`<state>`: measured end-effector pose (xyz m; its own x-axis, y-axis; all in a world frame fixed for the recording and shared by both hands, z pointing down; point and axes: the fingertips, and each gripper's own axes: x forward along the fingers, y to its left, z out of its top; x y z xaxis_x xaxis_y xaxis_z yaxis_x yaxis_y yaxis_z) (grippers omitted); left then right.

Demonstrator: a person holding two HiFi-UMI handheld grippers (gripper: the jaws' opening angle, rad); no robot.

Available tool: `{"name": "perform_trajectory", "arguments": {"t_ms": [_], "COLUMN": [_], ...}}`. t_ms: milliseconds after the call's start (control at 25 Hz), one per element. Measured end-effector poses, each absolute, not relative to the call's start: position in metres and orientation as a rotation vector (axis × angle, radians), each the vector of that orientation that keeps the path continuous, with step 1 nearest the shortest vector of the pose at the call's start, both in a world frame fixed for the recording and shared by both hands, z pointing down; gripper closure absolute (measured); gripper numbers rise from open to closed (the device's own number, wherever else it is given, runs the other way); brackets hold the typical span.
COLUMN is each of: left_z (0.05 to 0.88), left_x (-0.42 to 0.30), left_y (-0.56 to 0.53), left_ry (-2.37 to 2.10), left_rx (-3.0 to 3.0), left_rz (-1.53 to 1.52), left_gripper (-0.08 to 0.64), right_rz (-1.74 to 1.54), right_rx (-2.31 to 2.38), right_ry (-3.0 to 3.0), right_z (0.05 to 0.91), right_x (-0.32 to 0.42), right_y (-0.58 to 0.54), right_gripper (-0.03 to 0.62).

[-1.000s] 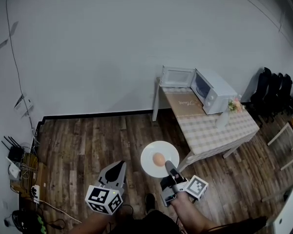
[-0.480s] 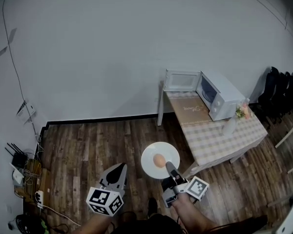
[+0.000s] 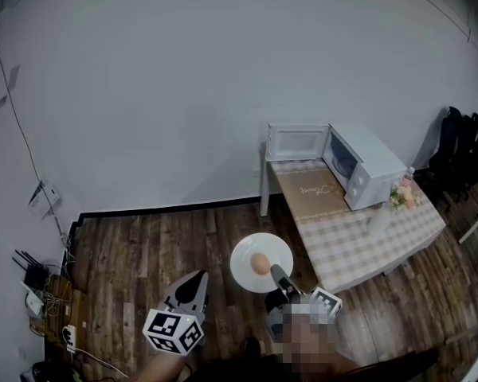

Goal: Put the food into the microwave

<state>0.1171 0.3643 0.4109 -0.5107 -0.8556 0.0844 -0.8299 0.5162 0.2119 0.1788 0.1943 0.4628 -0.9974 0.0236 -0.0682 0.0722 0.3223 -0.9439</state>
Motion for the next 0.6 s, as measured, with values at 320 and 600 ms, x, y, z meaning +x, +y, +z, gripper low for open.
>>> {"name": "perform_trajectory", "arguments": {"t_ms": [320,600], "left_z": [0.411,0.411], "left_x": [0.092,0.079], "left_y": [0.335,0.308], "left_ry": [-2.603,-2.606], "left_rx": [1.411,1.396], "left_rz": [-0.200,-0.173], "left_gripper": [0.552,0.552], "right_rz": [-1.834,-1.859], "right_rx": [0.127,0.146], "right_ry": [2.529,2.517], "right_z": [0.467,0.468], "right_x": [0.151,0.136], "right_y": [0.165,0.140], "right_gripper": [0.566,0.565]}}
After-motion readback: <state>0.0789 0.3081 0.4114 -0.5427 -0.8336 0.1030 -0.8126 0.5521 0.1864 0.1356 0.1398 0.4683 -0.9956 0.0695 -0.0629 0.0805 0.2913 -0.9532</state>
